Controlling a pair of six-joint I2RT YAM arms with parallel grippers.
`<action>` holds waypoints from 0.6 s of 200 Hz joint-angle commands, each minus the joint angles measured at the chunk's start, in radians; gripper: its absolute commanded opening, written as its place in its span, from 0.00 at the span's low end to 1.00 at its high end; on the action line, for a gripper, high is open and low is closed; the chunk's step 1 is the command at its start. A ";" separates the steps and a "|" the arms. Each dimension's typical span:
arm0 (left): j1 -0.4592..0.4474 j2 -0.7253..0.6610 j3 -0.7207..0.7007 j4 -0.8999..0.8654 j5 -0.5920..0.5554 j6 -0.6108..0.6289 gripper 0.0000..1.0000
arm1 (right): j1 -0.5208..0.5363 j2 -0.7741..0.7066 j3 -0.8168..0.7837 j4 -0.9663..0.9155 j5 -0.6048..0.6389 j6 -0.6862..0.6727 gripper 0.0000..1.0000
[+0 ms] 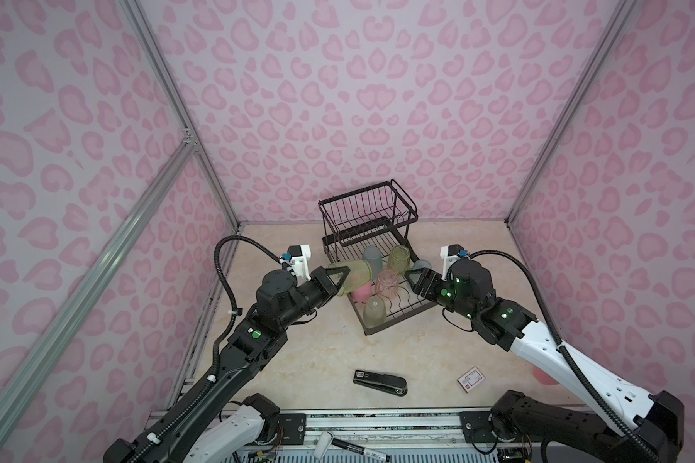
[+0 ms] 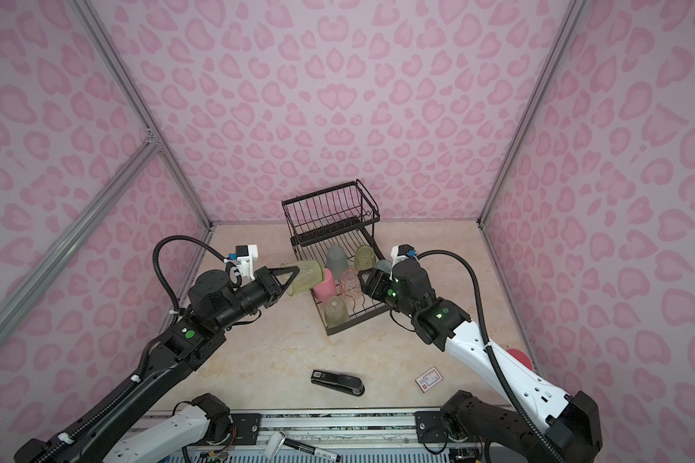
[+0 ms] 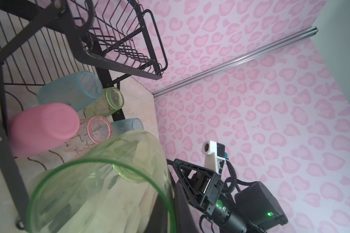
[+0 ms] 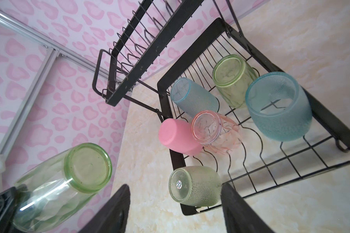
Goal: Load cups into a dish rack
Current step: Pick up the cup from the bottom-left of the table.
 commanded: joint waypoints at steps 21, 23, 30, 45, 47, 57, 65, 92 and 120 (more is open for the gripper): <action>-0.046 0.050 -0.015 0.254 -0.019 -0.037 0.03 | -0.050 -0.036 -0.021 0.128 -0.065 0.154 0.75; -0.047 0.052 -0.015 0.258 -0.019 -0.037 0.03 | -0.053 -0.037 -0.021 0.134 -0.068 0.158 0.75; -0.052 0.060 -0.018 0.277 -0.022 -0.041 0.03 | -0.062 -0.036 -0.021 0.153 -0.081 0.181 0.76; -0.066 0.073 -0.027 0.322 -0.031 -0.050 0.03 | -0.085 -0.023 -0.022 0.206 -0.129 0.237 0.78; -0.067 0.074 -0.029 0.327 -0.032 -0.052 0.03 | -0.088 -0.020 -0.022 0.217 -0.137 0.244 0.78; -0.076 0.082 -0.031 0.361 -0.037 -0.054 0.03 | -0.100 -0.007 -0.031 0.276 -0.168 0.276 0.79; -0.083 0.089 -0.029 0.374 -0.040 -0.054 0.03 | -0.106 0.003 -0.036 0.320 -0.182 0.302 0.80; -0.093 0.119 -0.019 0.417 -0.049 -0.065 0.03 | -0.109 0.040 -0.039 0.424 -0.215 0.382 0.82; -0.097 0.160 -0.006 0.461 -0.059 -0.082 0.03 | -0.109 0.067 -0.036 0.502 -0.231 0.434 0.84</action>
